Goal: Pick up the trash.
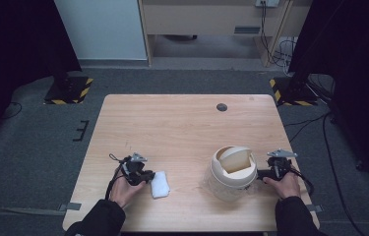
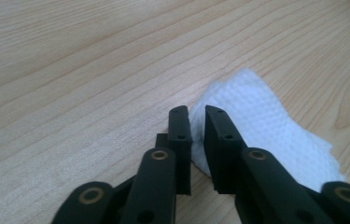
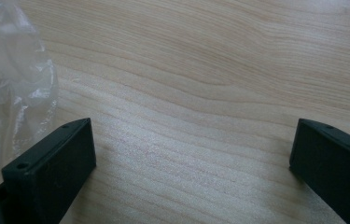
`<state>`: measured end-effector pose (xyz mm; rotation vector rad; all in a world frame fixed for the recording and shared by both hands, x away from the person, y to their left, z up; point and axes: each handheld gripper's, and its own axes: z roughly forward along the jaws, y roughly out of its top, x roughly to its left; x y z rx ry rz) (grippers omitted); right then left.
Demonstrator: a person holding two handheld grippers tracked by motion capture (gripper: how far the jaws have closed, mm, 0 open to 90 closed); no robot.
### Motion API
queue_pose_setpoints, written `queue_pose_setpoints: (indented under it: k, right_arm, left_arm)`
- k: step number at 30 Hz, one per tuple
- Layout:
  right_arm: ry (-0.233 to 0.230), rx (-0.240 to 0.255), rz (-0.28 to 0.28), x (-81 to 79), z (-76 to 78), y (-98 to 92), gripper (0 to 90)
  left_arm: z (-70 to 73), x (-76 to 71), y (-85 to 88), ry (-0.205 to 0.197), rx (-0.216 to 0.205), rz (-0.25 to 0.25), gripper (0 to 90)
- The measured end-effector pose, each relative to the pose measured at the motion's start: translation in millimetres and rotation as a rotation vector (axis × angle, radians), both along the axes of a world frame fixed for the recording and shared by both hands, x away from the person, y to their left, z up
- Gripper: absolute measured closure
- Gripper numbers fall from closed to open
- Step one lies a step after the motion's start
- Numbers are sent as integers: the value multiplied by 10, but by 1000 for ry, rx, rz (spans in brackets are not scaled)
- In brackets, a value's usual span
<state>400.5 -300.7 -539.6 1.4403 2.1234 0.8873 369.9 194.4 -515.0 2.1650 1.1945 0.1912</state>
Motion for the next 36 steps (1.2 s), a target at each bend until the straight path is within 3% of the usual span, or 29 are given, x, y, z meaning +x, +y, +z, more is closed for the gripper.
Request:
queue_pose_setpoints:
  k: [3, 8, 24, 36]
  right_arm:
    - [0, 0, 0, 0, 0, 0, 5]
    - [0, 0, 0, 0, 0, 0, 5]
    - [0, 1, 1, 0, 0, -1, 5]
    - [0, 1, 2, 3, 0, 0, 5]
  left_arm:
    - [13, -3, -11, 5, -1, -6, 845]
    - [69, -20, -21, -7, -36, -32, 854]
    - [416, -137, 12, -192, -238, -23, 858]
    - [616, -231, 23, -304, -341, -40, 858]
